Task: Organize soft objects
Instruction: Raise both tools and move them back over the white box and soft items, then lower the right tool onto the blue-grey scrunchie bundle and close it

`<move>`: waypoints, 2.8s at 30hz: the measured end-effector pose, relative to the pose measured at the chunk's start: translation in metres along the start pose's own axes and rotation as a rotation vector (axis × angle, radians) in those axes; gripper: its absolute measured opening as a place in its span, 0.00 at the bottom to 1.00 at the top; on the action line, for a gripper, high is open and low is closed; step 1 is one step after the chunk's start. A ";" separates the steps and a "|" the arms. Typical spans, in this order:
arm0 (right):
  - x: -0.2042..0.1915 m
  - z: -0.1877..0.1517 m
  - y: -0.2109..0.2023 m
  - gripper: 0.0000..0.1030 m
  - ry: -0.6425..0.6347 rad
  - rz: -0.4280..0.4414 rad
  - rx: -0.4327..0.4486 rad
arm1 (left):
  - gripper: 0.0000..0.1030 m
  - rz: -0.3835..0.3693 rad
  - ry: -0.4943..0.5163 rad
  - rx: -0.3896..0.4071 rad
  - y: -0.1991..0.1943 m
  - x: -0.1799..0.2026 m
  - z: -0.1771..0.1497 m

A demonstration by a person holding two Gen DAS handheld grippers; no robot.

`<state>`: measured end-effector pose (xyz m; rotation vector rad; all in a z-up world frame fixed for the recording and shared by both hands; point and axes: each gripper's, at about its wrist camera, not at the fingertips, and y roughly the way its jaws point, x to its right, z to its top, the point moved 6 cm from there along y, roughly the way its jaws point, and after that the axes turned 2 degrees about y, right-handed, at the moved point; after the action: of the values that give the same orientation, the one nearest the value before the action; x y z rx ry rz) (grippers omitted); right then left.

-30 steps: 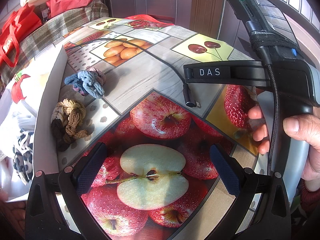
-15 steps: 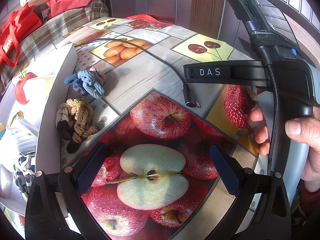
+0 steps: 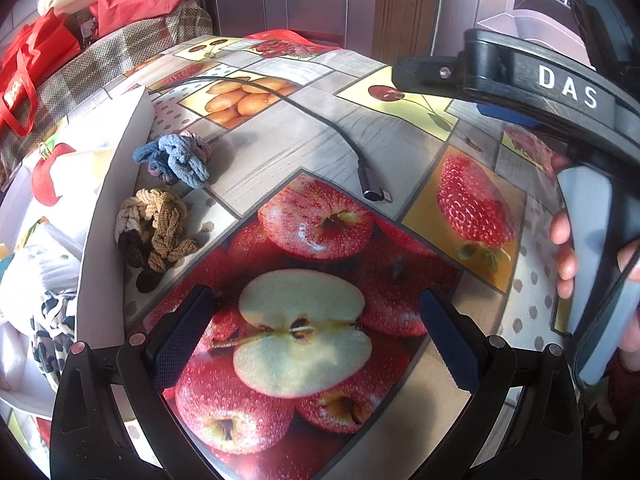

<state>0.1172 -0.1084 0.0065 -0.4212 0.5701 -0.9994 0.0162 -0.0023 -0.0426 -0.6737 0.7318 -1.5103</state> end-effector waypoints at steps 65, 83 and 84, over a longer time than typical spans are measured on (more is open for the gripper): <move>-0.113 -0.004 0.028 1.00 -0.296 0.257 -0.088 | 1.00 0.410 -0.350 0.215 -0.131 -0.131 -0.080; -0.124 -0.007 0.085 0.24 -0.345 0.230 -0.209 | 0.94 0.289 -0.218 0.231 -0.118 -0.102 -0.032; -0.117 -0.004 0.077 0.24 -0.333 0.227 -0.189 | 0.94 0.276 -0.193 0.229 -0.113 -0.098 -0.024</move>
<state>0.1167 0.0303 -0.0112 -0.6611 0.4008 -0.6415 -0.0666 0.1002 0.0311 -0.5132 0.4744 -1.2330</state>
